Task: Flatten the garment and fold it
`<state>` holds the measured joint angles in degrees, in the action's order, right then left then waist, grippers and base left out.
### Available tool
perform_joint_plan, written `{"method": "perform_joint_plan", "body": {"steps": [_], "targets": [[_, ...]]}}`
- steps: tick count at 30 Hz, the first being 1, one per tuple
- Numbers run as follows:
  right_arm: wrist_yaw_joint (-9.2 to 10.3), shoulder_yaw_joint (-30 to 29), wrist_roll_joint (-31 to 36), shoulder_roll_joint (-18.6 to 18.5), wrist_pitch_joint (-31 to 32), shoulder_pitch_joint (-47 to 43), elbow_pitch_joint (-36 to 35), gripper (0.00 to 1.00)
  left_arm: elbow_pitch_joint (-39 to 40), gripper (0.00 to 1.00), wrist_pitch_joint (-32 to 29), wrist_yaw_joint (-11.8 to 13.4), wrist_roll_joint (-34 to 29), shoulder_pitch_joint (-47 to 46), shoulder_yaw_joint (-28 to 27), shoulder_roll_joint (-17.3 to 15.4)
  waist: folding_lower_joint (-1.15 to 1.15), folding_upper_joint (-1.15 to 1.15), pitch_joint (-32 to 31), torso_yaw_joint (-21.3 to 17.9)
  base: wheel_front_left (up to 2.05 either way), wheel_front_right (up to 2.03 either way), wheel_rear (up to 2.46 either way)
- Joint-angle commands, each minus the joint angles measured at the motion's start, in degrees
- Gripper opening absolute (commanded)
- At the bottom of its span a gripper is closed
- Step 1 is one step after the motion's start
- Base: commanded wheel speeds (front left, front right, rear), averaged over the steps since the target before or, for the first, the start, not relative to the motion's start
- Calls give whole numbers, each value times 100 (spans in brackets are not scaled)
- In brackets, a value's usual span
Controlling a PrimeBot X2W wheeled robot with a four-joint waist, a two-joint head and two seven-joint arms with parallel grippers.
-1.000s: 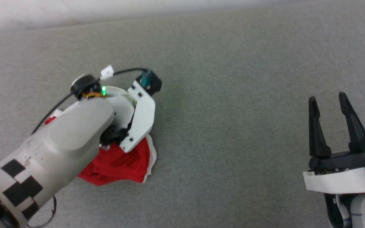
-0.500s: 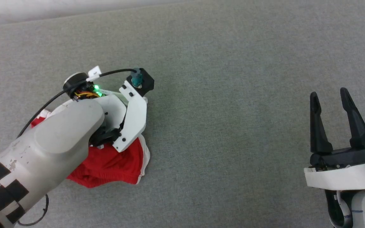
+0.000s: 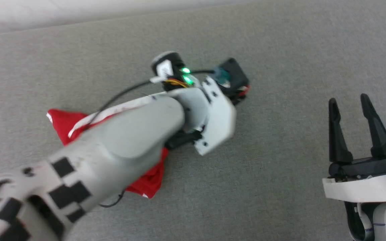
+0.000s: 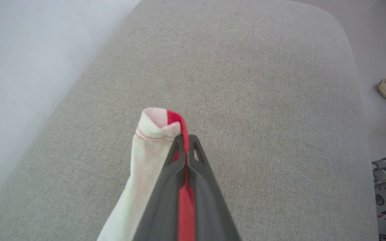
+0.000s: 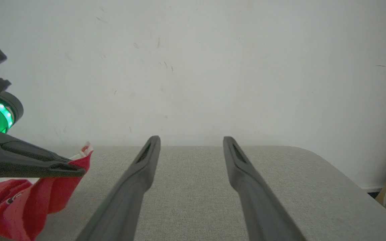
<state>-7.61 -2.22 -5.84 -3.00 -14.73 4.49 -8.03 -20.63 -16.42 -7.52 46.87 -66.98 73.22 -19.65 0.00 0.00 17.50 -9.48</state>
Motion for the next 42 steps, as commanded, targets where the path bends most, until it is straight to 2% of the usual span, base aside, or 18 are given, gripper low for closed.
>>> {"method": "perform_joint_plan", "body": {"steps": [1,5,8,15,16,19,22,24,28,30,34,38,42], "targets": [[12,-57,-65,13,-27,79,-24,100,-216,0,104,4,-184,207,13,288,0,0,338,-304,0,0,0],[12,-192,-123,13,-27,159,-42,100,-652,0,23,4,-432,709,13,716,0,0,549,-488,0,0,0],[12,-239,-140,13,-27,195,-33,100,-685,0,-221,4,-688,1198,13,932,0,0,623,-552,0,0,0],[12,-289,-62,13,-27,206,-11,100,-598,0,-281,4,-848,1564,13,1104,0,0,498,-353,0,0,0],[12,-286,-34,13,-27,203,-11,100,-619,100,-132,3,-910,1519,13,1106,0,0,439,-295,0,0,0],[12,-302,62,13,-27,174,-31,100,-917,100,699,3,-975,1342,13,1147,0,0,218,-104,0,0,0],[12,-370,162,13,-27,98,-54,100,-1084,100,1464,3,-677,1249,-29,1246,0,0,-33,122,0,0,0],[12,-393,227,13,-27,29,-60,100,-1134,100,1764,3,-588,1081,-34,1226,0,0,-192,263,0,0,0],[12,-380,261,13,-27,-89,-66,100,-1232,100,1983,3,-497,551,-127,953,0,0,-428,446,0,0,0],[12,-343,250,13,-27,-129,-63,100,-1297,100,1790,3,-381,256,-142,714,0,0,-487,469,0,0,0],[12,-290,186,13,-27,-214,-49,100,-1304,100,1025,3,-103,-242,-66,173,0,0,-529,427,0,0,0],[12,-294,127,13,-27,-264,-17,100,-1077,100,-255,3,280,-466,0,-361,0,0,-489,303,0,0,0],[12,-304,91,13,-27,-223,-17,100,-510,100,-1667,3,117,-330,10,-832,0,0,-376,154,0,0,0]]}}
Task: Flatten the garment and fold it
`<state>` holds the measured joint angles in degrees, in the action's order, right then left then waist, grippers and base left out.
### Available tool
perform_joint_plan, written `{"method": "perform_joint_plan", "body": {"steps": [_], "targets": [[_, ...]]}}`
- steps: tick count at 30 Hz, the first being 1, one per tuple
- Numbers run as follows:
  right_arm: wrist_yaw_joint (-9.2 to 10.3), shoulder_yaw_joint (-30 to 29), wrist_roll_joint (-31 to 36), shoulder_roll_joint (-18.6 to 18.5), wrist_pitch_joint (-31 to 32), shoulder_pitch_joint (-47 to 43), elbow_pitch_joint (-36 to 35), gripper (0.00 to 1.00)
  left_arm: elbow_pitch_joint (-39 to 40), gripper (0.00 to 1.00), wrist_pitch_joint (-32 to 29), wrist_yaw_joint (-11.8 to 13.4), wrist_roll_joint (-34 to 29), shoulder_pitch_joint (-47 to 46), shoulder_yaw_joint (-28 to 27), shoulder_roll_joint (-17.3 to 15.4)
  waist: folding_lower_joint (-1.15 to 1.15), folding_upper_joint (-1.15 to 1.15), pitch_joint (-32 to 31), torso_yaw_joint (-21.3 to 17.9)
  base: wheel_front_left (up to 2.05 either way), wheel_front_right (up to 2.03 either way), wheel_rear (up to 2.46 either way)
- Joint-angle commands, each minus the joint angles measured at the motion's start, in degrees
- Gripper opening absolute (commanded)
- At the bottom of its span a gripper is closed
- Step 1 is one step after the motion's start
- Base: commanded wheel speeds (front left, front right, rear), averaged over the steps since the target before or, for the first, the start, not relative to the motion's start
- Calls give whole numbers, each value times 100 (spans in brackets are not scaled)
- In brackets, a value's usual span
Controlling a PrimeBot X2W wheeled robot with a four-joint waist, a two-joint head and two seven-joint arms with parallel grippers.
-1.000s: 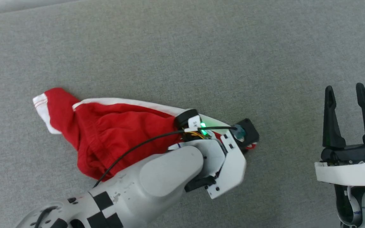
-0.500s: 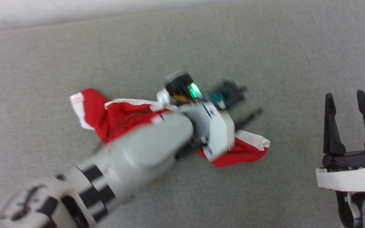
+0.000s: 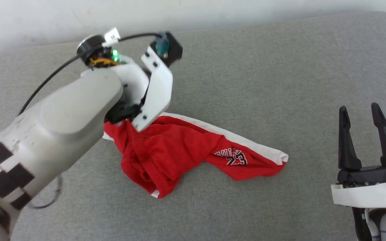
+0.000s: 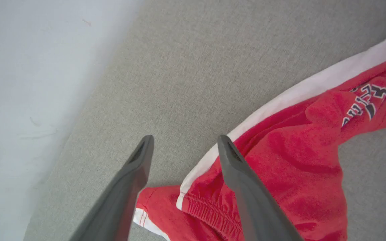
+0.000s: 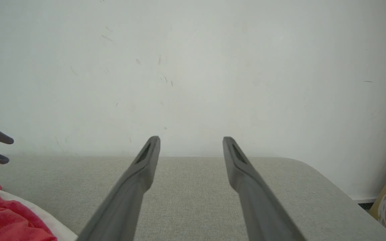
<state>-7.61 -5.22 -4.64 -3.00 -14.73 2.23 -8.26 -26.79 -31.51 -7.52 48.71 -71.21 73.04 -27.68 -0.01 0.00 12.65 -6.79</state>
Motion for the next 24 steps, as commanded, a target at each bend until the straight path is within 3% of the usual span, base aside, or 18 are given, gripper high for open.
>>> {"method": "perform_joint_plan", "body": {"steps": [1,5,16,17,24], "targets": [[12,-7,-37,13,-27,23,5,100,267,100,-469,3,-108,162,28,-133,1,0,148,-151,0,0,0],[12,20,-75,13,-27,144,-3,100,755,100,-1297,3,-429,408,29,-441,1,0,329,-284,0,0,0],[12,134,-189,13,-27,363,-2,100,541,100,-1488,3,-1035,939,30,-676,1,0,795,-562,0,0,0],[12,127,-189,13,-27,361,-1,100,570,0,-1434,3,-1038,935,30,-670,1,0,810,-560,0,0,0],[12,111,-119,13,-27,366,16,100,423,0,-425,3,-1050,353,31,-594,1,0,770,-509,0,0,0]]}}
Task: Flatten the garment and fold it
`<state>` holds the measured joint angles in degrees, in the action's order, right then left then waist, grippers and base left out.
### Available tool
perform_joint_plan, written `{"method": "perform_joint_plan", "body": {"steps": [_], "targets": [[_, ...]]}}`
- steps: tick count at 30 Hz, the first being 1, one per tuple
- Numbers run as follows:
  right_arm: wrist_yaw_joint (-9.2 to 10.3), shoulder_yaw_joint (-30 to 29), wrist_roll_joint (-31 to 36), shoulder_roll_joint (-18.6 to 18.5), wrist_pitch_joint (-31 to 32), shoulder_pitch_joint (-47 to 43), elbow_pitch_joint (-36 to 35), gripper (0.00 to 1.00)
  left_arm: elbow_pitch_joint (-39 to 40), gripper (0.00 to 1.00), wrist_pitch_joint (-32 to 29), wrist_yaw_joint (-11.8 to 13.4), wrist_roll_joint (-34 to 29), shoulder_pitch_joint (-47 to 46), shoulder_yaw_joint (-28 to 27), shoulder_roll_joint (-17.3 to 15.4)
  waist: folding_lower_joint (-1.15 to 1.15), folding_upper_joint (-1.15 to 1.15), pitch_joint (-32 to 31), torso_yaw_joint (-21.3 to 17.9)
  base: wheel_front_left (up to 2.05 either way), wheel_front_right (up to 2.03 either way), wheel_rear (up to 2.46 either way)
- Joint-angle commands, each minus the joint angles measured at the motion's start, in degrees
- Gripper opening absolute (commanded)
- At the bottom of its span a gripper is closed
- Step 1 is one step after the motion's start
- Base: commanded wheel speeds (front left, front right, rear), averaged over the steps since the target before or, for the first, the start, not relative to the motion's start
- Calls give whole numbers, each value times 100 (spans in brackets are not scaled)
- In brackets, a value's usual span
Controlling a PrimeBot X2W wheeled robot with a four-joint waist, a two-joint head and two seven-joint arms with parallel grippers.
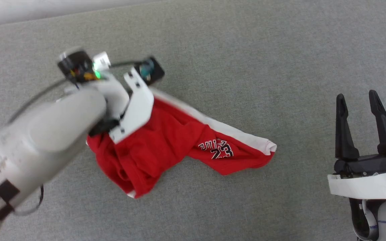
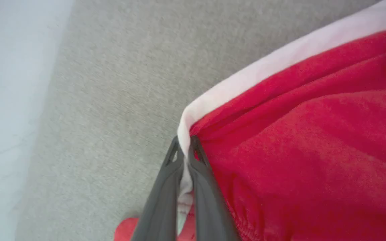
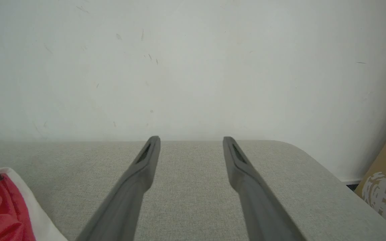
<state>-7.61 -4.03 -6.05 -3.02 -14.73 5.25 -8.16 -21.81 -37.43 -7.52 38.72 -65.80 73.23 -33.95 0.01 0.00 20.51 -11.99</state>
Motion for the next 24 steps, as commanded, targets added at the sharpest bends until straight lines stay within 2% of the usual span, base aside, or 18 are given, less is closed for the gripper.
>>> {"method": "perform_joint_plan", "body": {"steps": [1,6,12,14,15,16,24], "targets": [[12,3,36,14,-27,75,-2,100,-176,0,366,3,-121,-321,12,42,-1,0,-16,7,0,0,0],[12,109,34,14,-27,178,-58,100,-948,0,1239,3,-362,-699,12,103,-1,0,120,-135,0,0,0],[12,170,-47,14,-27,238,-72,100,-2387,0,2282,14,-1051,-721,12,246,-1,0,339,-341,0,0,0],[12,155,-65,14,-27,231,-72,100,-2832,0,2541,28,-1015,-609,-9,342,-1,0,345,-346,0,0,0],[12,139,-62,14,-27,220,-66,100,-3018,16,2636,27,-974,-557,-25,401,-1,0,337,-326,0,0,0],[12,113,-54,14,-27,205,-60,100,-3161,100,2765,34,-947,-535,-47,463,-1,0,319,-290,0,0,0],[12,-4,85,14,-27,84,-35,100,-3743,100,3473,29,-757,-701,-197,886,-1,0,-20,174,0,0,0]]}}
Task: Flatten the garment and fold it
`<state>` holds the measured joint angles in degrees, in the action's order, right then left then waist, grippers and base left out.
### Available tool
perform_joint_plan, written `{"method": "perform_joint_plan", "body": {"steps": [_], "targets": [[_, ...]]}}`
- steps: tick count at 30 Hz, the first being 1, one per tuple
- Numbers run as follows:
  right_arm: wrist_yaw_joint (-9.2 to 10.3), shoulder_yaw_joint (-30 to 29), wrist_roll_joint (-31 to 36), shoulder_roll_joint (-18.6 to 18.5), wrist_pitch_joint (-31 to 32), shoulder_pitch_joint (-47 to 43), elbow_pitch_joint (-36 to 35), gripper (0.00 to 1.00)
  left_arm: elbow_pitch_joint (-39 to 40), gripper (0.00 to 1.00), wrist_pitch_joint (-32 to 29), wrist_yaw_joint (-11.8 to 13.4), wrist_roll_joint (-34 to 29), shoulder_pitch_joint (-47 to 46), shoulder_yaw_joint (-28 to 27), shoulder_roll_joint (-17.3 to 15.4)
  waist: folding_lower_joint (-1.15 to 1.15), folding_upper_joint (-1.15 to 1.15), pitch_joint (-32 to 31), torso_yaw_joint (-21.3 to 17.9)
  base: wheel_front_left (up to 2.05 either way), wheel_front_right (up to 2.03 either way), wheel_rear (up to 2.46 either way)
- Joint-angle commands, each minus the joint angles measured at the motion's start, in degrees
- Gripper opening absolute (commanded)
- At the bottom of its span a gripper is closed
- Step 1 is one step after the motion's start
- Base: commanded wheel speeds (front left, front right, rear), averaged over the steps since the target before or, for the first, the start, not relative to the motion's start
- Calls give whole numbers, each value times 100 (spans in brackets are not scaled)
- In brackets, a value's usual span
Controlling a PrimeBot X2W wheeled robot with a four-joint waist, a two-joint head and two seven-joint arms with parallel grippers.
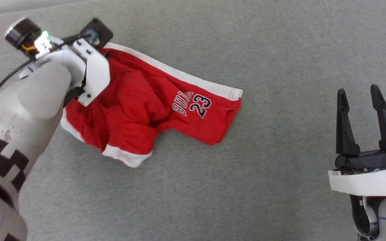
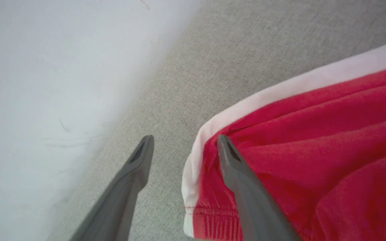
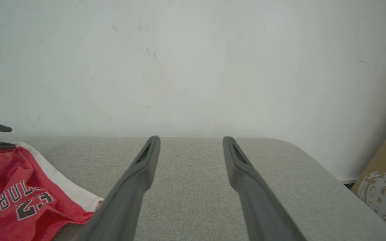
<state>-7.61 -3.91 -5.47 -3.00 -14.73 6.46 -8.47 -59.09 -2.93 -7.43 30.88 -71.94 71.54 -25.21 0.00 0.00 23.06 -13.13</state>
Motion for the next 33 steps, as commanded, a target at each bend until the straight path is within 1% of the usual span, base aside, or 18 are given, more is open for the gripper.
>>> {"method": "perform_joint_plan", "body": {"steps": [1,4,6,8,10,14,17,19,23,29,30,31,33], "targets": [[12,-20,49,13,-27,-49,-5,100,-53,100,63,16,68,-139,-51,53,0,0,-334,353,0,0,0],[12,-60,89,13,-27,-101,-14,100,-47,100,3,3,272,-268,-98,171,0,0,-505,537,0,0,0],[12,-88,112,13,-27,-161,-13,100,169,100,-262,-1,556,-232,-61,230,0,0,-611,649,0,0,0],[12,-103,128,13,-27,-227,-13,100,552,100,-639,-3,888,-195,12,187,0,0,-689,738,0,0,0],[12,-110,135,13,-27,-283,-12,100,1038,100,-1113,-3,1188,-156,92,49,0,0,-747,802,0,0,0],[12,-97,136,13,-27,-335,-10,100,2147,100,-2293,-4,1722,32,168,-363,0,0,-793,838,0,0,0],[12,-81,123,13,-27,-324,-9,100,2879,100,-3102,-4,1891,274,177,-707,0,0,-771,808,0,0,0],[12,-75,114,13,-27,-303,-8,100,3212,100,-3479,-5,1971,480,179,-867,0,0,-737,771,0,0,0],[12,-56,75,13,-27,-225,0,100,3378,100,-3696,-5,2088,850,180,-989,0,0,-627,665,0,0,0],[12,13,32,13,-27,-153,32,100,3003,100,-3670,-5,2142,1426,181,-800,0,0,-537,524,0,0,0],[12,10,28,13,-27,-156,35,100,2985,60,-3656,-5,2126,1502,181,-776,0,0,-543,517,0,0,0],[12,6,25,13,-27,-165,39,100,3005,0,-3635,-5,2095,1568,181,-766,0,0,-558,513,0,0,0],[12,-17,32,13,-27,-206,52,100,3120,0,-3467,-5,2136,1648,181,-792,0,0,-623,529,0,0,0]]}}
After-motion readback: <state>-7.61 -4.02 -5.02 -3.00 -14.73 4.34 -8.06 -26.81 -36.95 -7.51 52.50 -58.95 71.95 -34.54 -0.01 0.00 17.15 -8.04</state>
